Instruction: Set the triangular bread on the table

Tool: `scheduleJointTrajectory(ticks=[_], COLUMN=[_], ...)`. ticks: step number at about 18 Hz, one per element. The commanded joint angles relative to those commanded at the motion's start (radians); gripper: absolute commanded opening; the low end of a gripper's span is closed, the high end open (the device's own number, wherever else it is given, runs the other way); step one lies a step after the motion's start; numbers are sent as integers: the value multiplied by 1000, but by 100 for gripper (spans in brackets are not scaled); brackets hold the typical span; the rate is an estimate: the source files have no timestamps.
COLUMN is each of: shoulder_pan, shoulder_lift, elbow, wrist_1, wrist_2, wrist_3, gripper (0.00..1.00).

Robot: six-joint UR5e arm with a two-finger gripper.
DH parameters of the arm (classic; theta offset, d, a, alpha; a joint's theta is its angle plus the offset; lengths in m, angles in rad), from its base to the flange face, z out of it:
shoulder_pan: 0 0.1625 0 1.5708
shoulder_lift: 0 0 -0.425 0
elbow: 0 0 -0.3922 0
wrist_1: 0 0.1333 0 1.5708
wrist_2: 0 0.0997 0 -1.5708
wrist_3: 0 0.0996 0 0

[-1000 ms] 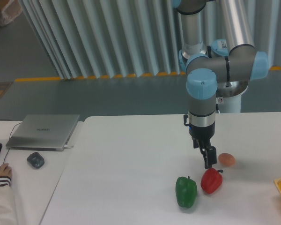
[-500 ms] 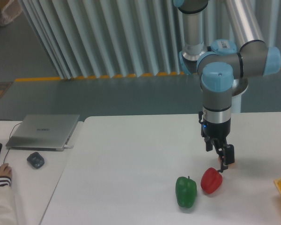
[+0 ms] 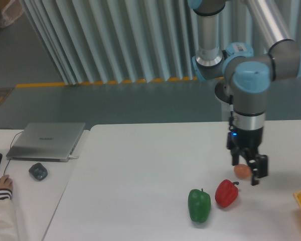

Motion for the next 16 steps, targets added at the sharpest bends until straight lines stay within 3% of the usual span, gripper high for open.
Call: scheduleJointTrajectory(ticks=[7, 9, 11, 16], shoulder_pan=[34, 39, 51, 77], shoulder_lift=[-11, -21, -34, -66], elbow=[12, 17, 23, 41], wrist_1=[17, 26, 26, 78], wrist_2=[24, 96, 172, 176], wrist_3=[-2, 67, 228, 236], gripper=[100, 100, 100, 100])
